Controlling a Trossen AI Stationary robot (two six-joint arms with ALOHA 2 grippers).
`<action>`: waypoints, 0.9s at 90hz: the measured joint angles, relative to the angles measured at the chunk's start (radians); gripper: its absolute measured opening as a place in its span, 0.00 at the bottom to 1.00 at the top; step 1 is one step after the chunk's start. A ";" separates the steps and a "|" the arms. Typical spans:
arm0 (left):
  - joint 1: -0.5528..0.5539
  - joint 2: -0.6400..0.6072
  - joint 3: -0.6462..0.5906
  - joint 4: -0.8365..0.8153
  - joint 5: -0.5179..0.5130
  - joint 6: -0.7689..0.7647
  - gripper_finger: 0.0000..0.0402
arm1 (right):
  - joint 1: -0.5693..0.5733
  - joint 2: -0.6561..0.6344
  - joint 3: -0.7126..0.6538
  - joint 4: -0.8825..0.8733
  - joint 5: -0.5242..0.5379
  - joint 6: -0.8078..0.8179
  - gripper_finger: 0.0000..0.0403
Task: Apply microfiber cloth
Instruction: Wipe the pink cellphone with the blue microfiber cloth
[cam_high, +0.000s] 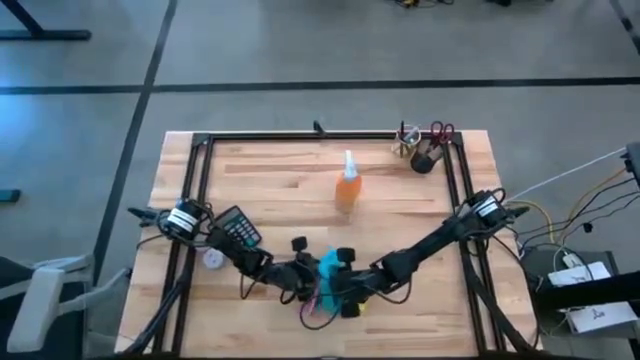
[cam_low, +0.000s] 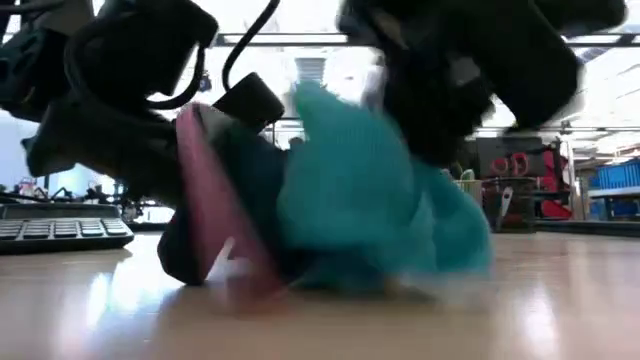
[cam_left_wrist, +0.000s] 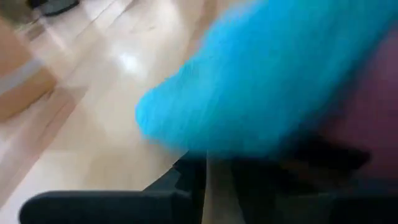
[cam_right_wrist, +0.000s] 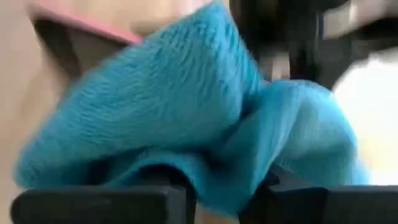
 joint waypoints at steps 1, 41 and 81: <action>0.003 -0.004 0.000 -0.002 0.000 0.004 0.15 | -0.002 -0.003 0.004 0.002 0.001 -0.005 0.14; 0.017 -0.210 -0.027 -0.450 -0.024 -0.066 0.15 | -0.051 -0.005 0.008 -0.030 0.034 -0.037 0.17; -0.021 -0.259 -0.081 -0.613 -0.030 -0.192 0.15 | -0.093 -0.141 0.000 -0.362 0.157 -0.020 0.12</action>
